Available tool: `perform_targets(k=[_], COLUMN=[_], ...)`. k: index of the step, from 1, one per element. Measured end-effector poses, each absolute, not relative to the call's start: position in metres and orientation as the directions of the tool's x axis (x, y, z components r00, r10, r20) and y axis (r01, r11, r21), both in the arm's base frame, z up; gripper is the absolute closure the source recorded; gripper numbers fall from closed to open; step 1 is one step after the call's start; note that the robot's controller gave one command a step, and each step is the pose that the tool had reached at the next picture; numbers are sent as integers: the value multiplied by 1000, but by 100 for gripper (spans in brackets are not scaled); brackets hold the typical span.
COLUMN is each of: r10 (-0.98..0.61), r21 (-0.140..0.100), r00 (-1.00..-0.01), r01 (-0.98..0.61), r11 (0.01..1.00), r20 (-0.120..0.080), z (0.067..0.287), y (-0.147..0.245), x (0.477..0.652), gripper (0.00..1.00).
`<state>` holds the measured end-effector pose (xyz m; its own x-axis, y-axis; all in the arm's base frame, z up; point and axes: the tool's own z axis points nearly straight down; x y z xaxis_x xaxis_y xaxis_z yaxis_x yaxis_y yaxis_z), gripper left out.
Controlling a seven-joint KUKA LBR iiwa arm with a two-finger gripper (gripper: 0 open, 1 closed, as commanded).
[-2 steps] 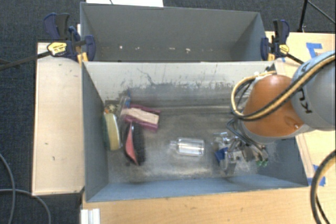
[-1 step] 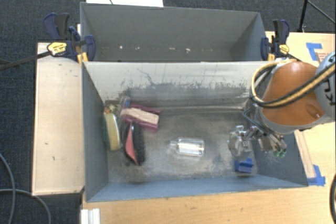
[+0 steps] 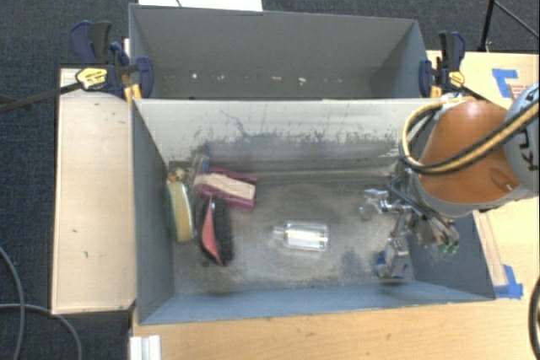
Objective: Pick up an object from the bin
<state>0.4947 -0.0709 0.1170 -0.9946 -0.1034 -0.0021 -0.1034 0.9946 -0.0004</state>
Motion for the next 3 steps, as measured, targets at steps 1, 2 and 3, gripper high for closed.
perform_targets(k=[1, 2, 3], r10=[-407, -701, -727], r21=[-1, 0, 2], r00=[-914, -713, -687], r01=[-407, -701, -727], r11=[914, 713, 687], r20=[-6, 3, -1], z=[135, 120, 68], y=[-41, -109, -99], x=[560, 493, 490], gripper=[0, 0, 0])
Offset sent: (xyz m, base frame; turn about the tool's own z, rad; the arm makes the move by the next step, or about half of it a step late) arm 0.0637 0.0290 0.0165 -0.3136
